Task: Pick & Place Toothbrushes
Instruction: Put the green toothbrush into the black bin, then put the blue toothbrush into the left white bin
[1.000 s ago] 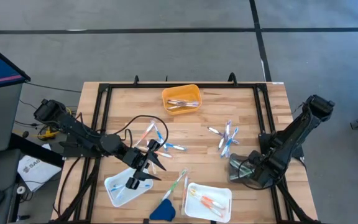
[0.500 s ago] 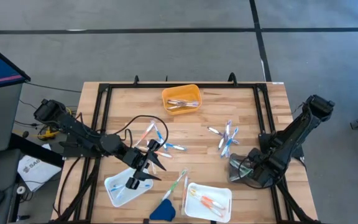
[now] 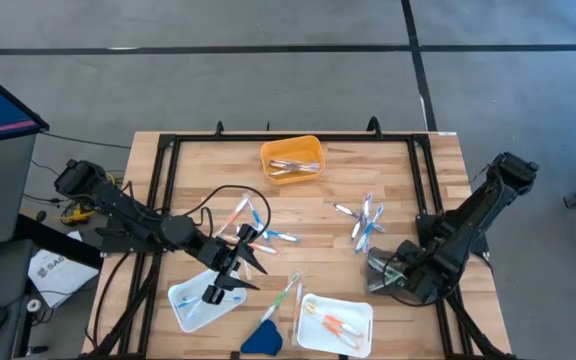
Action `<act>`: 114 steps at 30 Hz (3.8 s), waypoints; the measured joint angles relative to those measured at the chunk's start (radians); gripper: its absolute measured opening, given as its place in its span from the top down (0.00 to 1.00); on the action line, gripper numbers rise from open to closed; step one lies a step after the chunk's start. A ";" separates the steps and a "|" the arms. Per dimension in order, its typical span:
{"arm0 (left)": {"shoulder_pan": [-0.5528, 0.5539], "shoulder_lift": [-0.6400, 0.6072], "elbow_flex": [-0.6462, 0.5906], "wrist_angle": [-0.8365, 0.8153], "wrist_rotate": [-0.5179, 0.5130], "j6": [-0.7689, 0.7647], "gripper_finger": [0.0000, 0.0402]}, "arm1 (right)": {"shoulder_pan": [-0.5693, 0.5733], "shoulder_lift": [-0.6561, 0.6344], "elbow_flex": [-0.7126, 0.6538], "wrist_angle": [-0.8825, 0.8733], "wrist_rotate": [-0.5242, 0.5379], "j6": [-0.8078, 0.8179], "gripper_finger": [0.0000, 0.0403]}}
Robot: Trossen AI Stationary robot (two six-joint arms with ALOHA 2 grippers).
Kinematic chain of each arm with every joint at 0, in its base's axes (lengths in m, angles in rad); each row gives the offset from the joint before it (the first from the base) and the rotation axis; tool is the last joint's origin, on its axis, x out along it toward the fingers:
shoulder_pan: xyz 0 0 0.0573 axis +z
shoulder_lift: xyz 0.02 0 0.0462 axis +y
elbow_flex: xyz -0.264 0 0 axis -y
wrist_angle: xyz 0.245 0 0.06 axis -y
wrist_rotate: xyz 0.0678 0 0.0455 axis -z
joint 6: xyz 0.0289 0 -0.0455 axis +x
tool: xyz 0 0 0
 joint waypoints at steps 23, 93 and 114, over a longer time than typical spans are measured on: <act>0.000 0.000 0.000 0.000 0.000 0.000 0.62 | -0.025 -0.017 0.303 -0.123 0.733 -0.377 0.74; 0.353 0.093 -0.013 -0.589 -0.093 -0.246 0.62 | -0.549 -0.084 0.306 0.940 -0.099 -1.789 0.74; 0.454 0.089 -0.013 -0.682 -0.200 0.028 0.62 | -0.792 -0.084 0.306 0.949 -0.098 -1.855 0.74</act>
